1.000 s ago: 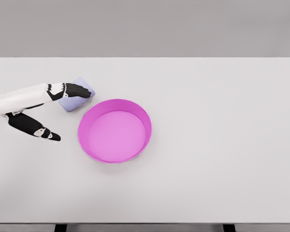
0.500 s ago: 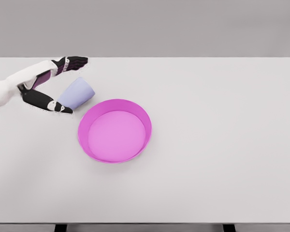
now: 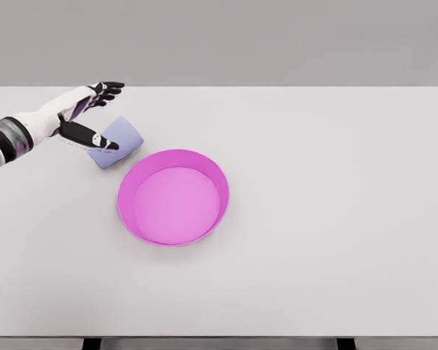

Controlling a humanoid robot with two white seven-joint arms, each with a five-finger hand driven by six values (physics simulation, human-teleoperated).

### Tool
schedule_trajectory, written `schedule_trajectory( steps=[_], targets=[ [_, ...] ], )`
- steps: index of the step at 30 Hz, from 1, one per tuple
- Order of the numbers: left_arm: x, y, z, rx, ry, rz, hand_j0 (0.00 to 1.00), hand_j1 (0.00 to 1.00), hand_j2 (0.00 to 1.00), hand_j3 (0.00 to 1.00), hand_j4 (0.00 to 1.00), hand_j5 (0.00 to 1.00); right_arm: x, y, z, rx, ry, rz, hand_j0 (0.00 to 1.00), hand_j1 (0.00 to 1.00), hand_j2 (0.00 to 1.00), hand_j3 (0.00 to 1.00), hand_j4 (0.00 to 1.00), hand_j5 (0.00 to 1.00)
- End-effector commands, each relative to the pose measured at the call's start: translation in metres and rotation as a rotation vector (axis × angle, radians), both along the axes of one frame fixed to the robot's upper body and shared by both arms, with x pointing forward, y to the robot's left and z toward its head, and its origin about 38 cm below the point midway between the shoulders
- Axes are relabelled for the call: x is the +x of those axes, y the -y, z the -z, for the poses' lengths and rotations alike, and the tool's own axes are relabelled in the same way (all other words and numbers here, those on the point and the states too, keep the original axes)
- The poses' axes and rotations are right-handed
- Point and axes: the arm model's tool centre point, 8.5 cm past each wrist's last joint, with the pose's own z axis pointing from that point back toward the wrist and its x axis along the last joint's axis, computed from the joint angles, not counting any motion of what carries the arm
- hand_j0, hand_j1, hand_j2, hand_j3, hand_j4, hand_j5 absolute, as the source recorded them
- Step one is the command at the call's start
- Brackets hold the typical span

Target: Flip the cup with left arm and place it on the plate

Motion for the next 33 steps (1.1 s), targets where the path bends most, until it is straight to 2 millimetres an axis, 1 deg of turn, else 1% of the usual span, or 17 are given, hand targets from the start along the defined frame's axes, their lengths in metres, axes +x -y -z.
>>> schedule_trajectory(
  steps=[1,3,5,7,10,16,20,22,23,24,30,31,32,33],
  targets=[
    [0.007,0.002,0.016,-0.02,-0.041,-0.028,1.0,1.0,1.0,1.0,1.0,1.0,0.0,0.0,0.0,0.0,0.001,0.0,1.0,1.0,1.0,1.0,1.0,1.0],
    [0.012,-0.005,0.021,-0.024,-0.056,-0.055,1.0,1.0,1.0,1.0,1.0,1.0,0.0,0.0,0.0,0.0,0.0,0.0,1.0,1.0,1.0,1.0,1.0,1.0],
    [0.015,-0.005,0.026,-0.032,-0.067,-0.065,1.0,1.0,1.0,1.0,1.0,1.0,0.0,0.0,0.0,0.0,0.0,0.0,1.0,1.0,1.0,1.0,1.0,1.0],
    [0.015,0.001,0.032,-0.036,-0.108,-0.083,1.0,1.0,1.0,1.0,1.0,1.0,0.0,0.0,0.0,0.0,0.0,0.0,1.0,1.0,1.0,1.0,1.0,1.0],
    [0.014,0.005,0.03,-0.039,-0.112,-0.064,1.0,1.0,1.0,1.0,1.0,1.0,0.0,0.0,0.0,0.0,0.0,0.0,1.0,1.0,1.0,1.0,1.0,1.0],
    [0.016,0.006,0.027,-0.04,-0.111,-0.055,1.0,1.0,1.0,1.0,1.0,1.0,0.0,0.0,0.0,0.0,0.0,0.0,1.0,1.0,1.0,1.0,1.0,1.0],
    [0.017,0.001,0.025,0.053,-0.061,-0.074,1.0,1.0,1.0,1.0,1.0,1.0,0.0,0.0,0.0,0.0,0.0,0.0,1.0,1.0,1.0,1.0,1.0,1.0],
    [0.017,0.001,0.024,0.078,-0.048,-0.072,1.0,1.0,1.0,1.0,1.0,1.0,0.0,0.0,0.0,0.0,0.0,0.001,1.0,1.0,1.0,1.0,1.0,1.0],
    [0.016,0.006,0.019,0.097,-0.024,-0.061,1.0,1.0,1.0,1.0,1.0,1.0,0.0,0.0,0.0,0.0,0.0,0.0,1.0,1.0,1.0,1.0,1.0,1.0],
    [0.015,0.008,0.018,0.096,-0.021,-0.056,1.0,1.0,1.0,1.0,1.0,1.0,0.0,0.0,0.0,0.0,0.0,0.0,1.0,1.0,1.0,1.0,1.0,1.0],
    [0.015,0.005,0.025,0.103,-0.041,-0.069,1.0,1.0,1.0,1.0,1.0,1.0,0.0,0.0,0.0,0.0,0.0,0.0,1.0,1.0,1.0,1.0,1.0,1.0],
    [0.015,0.005,0.026,0.101,-0.042,-0.066,1.0,1.0,1.0,1.0,1.0,1.0,-0.001,0.0,0.0,0.0,-0.002,0.0,1.0,1.0,1.0,1.0,1.0,1.0],
    [0.016,0.012,0.03,0.087,-0.048,-0.06,1.0,1.0,1.0,1.0,1.0,1.0,0.0,0.0,0.0,-0.002,0.0,0.0,1.0,1.0,1.0,1.0,1.0,1.0],
    [0.018,0.013,0.032,0.082,-0.055,-0.064,1.0,1.0,1.0,1.0,1.0,1.0,0.0,0.0,0.0,0.0,0.0,0.001,1.0,1.0,1.0,1.0,1.0,1.0]
  ],
)
